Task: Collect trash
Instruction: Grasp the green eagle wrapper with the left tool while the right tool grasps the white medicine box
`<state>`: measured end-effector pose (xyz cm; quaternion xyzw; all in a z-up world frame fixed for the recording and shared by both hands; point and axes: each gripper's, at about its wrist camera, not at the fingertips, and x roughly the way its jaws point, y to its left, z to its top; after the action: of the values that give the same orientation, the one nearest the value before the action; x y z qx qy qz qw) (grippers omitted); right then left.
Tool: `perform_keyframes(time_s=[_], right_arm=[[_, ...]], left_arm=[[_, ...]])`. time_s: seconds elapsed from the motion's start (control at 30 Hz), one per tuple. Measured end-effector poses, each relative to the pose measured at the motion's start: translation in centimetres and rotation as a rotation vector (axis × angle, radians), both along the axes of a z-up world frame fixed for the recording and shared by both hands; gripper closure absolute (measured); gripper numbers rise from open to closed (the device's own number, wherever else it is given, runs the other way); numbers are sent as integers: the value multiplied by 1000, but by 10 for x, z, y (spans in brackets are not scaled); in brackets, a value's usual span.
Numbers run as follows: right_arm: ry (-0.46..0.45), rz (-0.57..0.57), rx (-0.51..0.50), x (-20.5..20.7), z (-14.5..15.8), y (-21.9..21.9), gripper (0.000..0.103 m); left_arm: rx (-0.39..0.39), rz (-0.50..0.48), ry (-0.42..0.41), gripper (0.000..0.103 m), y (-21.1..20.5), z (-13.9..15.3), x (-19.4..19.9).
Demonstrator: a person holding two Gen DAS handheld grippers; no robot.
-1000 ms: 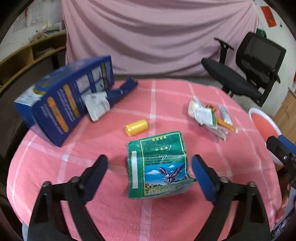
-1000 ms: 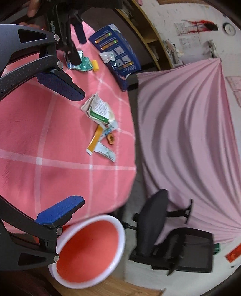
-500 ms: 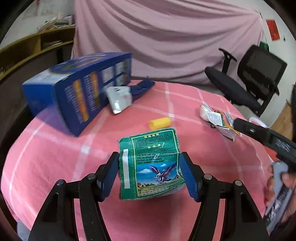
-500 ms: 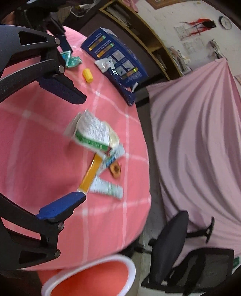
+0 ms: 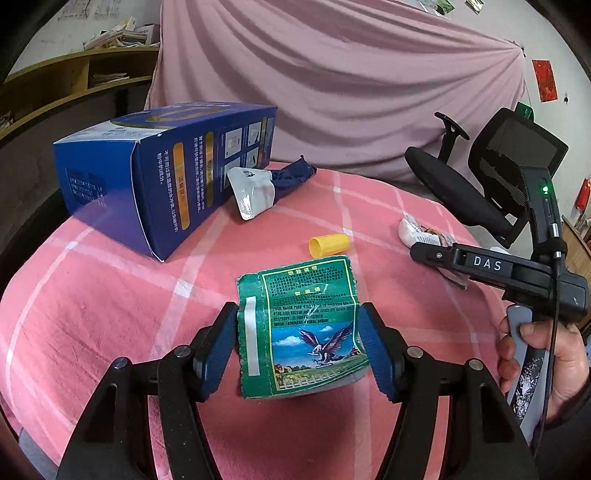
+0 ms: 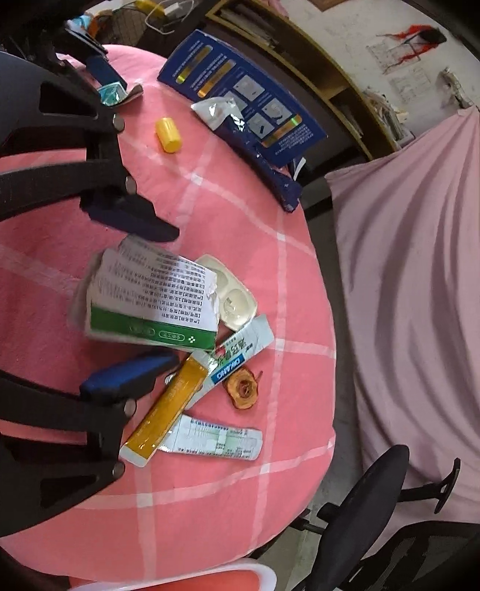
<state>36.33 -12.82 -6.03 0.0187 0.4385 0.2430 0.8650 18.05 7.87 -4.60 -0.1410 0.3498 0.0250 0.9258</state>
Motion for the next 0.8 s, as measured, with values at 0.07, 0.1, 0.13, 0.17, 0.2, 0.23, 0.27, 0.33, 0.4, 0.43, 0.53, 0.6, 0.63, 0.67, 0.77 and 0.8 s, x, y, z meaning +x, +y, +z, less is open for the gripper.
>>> perform_keyframes(time_s=[0.07,0.1,0.13,0.17,0.2,0.23,0.27,0.33,0.4,0.43,0.53,0.6,0.63,0.67,0.77,0.8], right_arm=[[4,1,11,-2,-1,-3,54],[4,4,12,-5,-1,-4,54],[1,8,8,-8,0,-5,54],[-2,11,3,-10,0,-5,54],[-8,17,-3,-13,1,-5,54],[-12,22,-8,-17,2,-5,54],[-14,26,-9,-18,3,-4,54],[-16,31,3,-25,4,-7,54],[-12,30,22,-31,3,-12,54],[-13,27,37,-35,3,-16,54],[-21,4,90,-42,6,-29,54],[-32,-26,137,-45,9,-41,54],[-33,-38,159,-45,10,-46,54],[-32,-43,175,-45,10,-48,54],[-30,-52,235,-47,12,-56,54],[-32,-53,256,-48,13,-60,54]], left_arm=[[2,0,0,43,1,0,0],[5,0,0,43,-1,0,2],[8,0,1,43,-1,0,2],[11,0,1,43,-3,0,2],[12,1,2,43,-4,0,3],[13,0,1,43,-4,0,3],[13,0,1,43,-4,-1,3],[13,0,1,43,-4,-1,3],[15,0,3,43,-5,0,4],[15,0,3,43,-4,0,4],[16,0,-1,43,-6,0,3],[23,0,-5,43,-7,0,3],[27,1,-6,44,-8,0,2],[30,1,-7,44,-9,-1,1],[59,20,-9,62,-14,-3,-3],[62,18,-17,63,-15,-3,-5]])
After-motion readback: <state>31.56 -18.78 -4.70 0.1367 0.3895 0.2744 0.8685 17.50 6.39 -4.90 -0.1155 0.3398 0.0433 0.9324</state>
